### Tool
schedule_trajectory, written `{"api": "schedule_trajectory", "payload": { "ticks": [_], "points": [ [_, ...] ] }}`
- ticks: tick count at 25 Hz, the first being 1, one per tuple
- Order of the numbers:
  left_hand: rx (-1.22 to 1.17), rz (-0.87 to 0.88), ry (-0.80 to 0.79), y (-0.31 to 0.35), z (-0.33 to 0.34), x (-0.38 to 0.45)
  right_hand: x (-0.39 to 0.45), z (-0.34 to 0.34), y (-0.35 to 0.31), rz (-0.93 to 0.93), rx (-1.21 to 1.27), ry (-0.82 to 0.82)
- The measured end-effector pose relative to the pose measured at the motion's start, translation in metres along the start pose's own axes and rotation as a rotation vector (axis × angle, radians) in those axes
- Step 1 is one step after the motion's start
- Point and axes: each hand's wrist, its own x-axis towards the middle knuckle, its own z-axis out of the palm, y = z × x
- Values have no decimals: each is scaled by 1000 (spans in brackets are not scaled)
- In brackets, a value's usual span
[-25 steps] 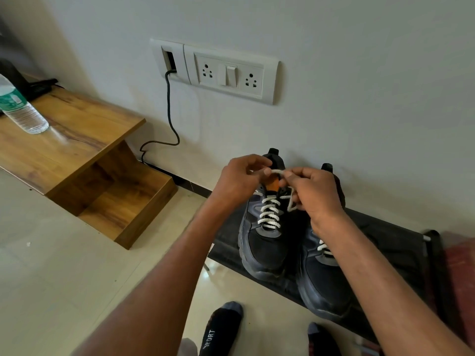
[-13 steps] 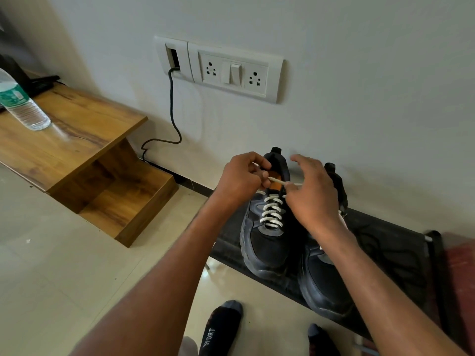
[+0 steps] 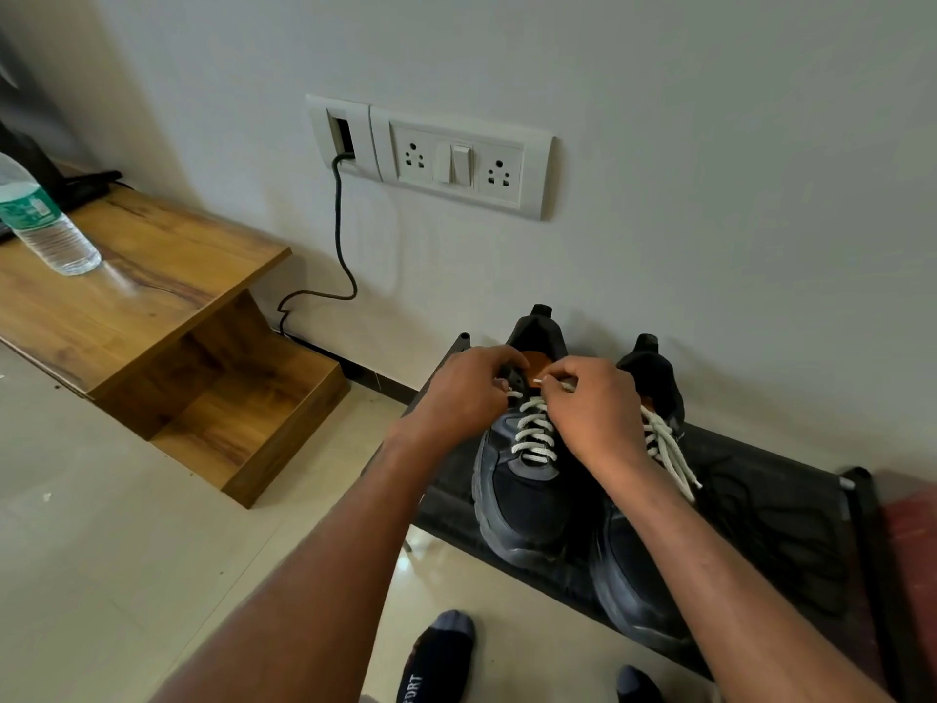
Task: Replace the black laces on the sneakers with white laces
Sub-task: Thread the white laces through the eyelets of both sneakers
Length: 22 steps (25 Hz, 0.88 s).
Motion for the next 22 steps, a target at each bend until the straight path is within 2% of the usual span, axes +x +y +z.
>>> {"api": "schedule_trajectory", "payload": {
  "ticks": [6, 11, 17, 22],
  "points": [
    [-153, -65, 17, -5, 0, 2, -4, 14, -2, -34, -232, 93],
    [-222, -70, 36, -12, 5, 1, 4, 30, -3, 42, -139, 5],
    [-260, -76, 45, -16, 4, 5, 12, 39, 1, 253, 52, 38],
    [-219, -76, 68, -16, 9, 7, 14, 44, 2, 277, 23, 35]
  ]
}}
